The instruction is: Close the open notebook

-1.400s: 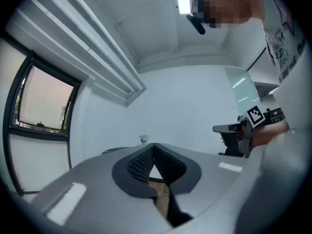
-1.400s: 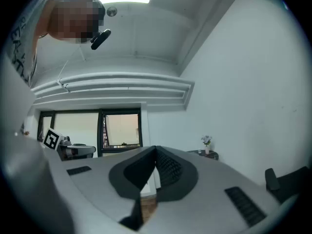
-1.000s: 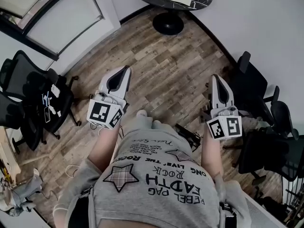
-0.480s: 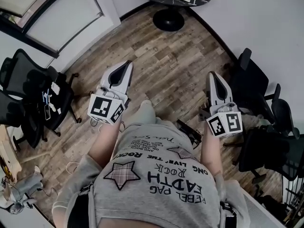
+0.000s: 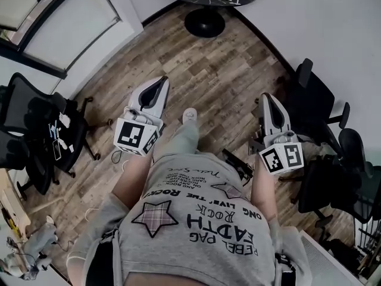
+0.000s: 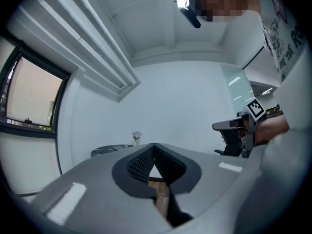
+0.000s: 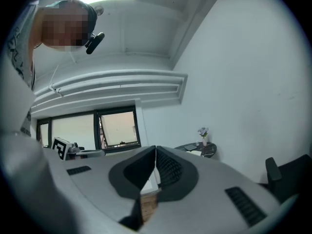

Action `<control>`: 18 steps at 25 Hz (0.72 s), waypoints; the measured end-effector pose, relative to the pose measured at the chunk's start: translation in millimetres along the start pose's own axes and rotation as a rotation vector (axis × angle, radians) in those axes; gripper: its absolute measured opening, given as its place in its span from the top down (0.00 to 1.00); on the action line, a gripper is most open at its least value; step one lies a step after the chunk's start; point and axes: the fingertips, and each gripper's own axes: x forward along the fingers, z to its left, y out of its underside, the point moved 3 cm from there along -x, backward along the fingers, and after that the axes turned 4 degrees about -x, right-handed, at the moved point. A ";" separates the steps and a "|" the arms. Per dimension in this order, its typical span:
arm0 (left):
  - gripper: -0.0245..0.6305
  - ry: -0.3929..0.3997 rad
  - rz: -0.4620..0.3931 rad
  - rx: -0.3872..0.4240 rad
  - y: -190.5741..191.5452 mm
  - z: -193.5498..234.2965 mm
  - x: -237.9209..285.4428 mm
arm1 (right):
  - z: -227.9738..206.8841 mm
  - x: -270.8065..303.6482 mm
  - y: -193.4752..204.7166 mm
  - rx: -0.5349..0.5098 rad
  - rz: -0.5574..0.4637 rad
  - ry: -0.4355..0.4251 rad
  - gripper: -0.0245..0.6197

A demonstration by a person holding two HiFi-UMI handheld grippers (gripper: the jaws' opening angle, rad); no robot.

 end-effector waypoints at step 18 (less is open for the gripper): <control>0.95 0.019 -0.037 -0.057 -14.7 111.1 137.9 | -66.5 152.5 -16.7 -0.015 -0.007 0.021 0.94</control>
